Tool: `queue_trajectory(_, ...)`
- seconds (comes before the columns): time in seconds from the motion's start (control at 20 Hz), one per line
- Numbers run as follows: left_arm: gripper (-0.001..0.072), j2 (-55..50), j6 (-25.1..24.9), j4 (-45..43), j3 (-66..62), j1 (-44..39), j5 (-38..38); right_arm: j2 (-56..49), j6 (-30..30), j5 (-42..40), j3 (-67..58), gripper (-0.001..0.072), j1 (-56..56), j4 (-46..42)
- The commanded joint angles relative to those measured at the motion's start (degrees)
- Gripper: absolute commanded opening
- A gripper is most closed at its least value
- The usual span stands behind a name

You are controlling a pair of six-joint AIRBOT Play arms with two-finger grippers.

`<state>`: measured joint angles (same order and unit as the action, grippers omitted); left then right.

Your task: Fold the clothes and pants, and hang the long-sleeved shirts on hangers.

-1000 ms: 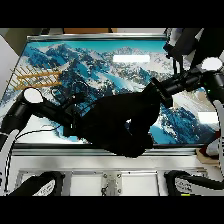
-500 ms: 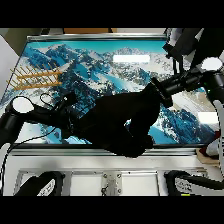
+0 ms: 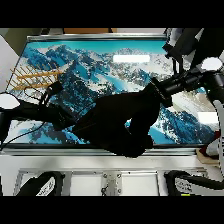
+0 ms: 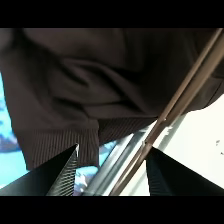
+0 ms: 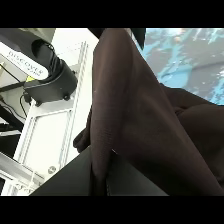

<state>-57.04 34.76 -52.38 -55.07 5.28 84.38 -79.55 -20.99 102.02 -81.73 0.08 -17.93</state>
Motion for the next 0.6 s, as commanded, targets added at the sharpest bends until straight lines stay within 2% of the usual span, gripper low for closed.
queue_trajectory(0.0,0.0412,-1.4,5.1,0.1,-3.2,5.0,4.7,0.1,0.0,-0.3,0.0,0.0011,-0.3,0.0)
queue_trajectory(0.15,0.0412,-1.3,13.1,0.1,-5.7,9.8,2.8,2.0,0.0,-2.1,0.0,0.0011,-3.0,0.0)
queue_trajectory(0.3,0.0411,-0.5,28.5,0.0,-6.2,14.1,-0.1,5.6,-0.7,-4.6,0.0,0.0011,-6.7,0.0)
queue_trajectory(0.35,0.0411,0.7,31.8,-0.1,-4.7,14.2,-1.8,6.7,-0.9,-5.2,0.0,0.0012,-7.6,0.0)
queue_trajectory(0.4,0.0411,2.3,32.8,-0.1,-2.8,13.7,-3.6,7.6,-0.9,-6.1,0.0,0.0011,-7.9,0.0)
queue_trajectory(0.55,0.0412,9.0,40.0,-0.1,4.2,6.7,-12.0,9.2,-0.9,-10.5,0.0,0.0011,-7.8,0.0)
